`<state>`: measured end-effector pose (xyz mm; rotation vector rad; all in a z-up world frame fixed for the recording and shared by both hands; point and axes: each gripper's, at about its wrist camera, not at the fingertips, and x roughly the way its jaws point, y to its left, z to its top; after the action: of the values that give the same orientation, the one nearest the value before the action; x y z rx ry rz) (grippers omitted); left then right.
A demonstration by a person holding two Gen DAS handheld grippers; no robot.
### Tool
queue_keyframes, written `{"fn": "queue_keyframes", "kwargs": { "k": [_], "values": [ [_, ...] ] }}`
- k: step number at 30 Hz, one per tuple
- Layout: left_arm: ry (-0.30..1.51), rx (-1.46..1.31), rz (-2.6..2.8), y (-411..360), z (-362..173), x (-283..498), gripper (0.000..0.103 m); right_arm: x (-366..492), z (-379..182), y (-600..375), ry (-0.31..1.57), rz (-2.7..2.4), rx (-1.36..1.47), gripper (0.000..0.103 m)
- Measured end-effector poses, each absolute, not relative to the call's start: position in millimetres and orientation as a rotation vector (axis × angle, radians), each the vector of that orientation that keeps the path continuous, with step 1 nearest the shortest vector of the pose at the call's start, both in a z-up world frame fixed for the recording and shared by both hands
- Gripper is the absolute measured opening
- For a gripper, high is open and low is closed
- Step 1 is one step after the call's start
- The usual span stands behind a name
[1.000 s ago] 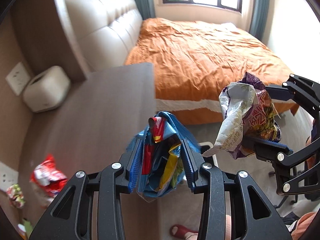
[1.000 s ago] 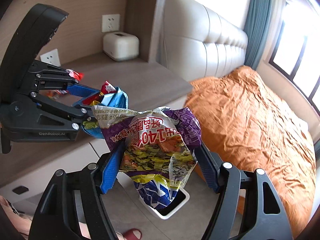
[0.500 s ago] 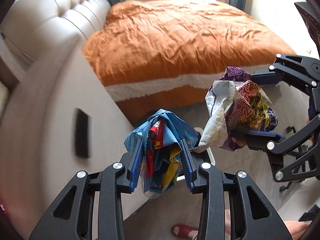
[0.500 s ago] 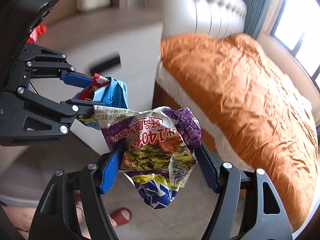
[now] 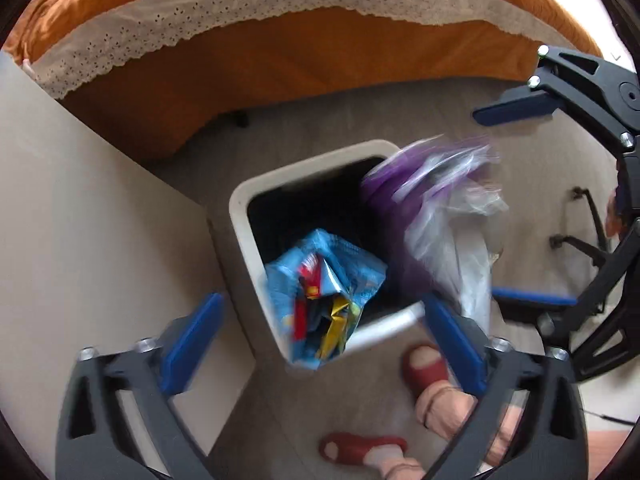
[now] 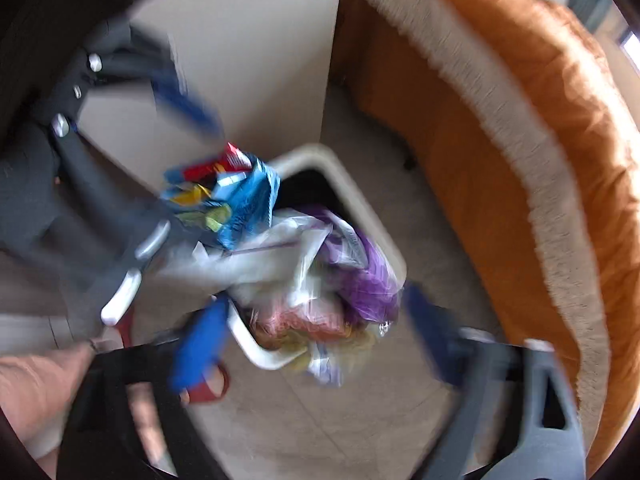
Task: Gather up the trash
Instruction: 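Move both tools back toward the remaining wrappers on the desk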
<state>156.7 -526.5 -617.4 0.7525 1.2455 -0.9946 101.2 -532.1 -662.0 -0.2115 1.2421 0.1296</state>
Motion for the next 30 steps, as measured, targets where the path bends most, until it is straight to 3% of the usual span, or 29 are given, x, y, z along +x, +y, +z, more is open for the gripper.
{"fn": "queue_keyframes", "kwargs": {
  "k": [4,11,30],
  "values": [
    [1.273,0.747,-0.995,-527.1,-630.5,153.1,0.098,97.9,-676.2,-536.2,1.272,0.134,-0.211,0.099],
    [1.257,0.711,-1.008,-521.1,-599.3,146.4,0.098,94.5,-641.4,-528.2,1.247,0.124,-0.194,0.099],
    [1.049,0.579,-0.907,-460.3,-366.6,105.7,0.098,30.0,-428.5,-489.6,1.047,-0.122,-0.080,0.099]
  ]
}}
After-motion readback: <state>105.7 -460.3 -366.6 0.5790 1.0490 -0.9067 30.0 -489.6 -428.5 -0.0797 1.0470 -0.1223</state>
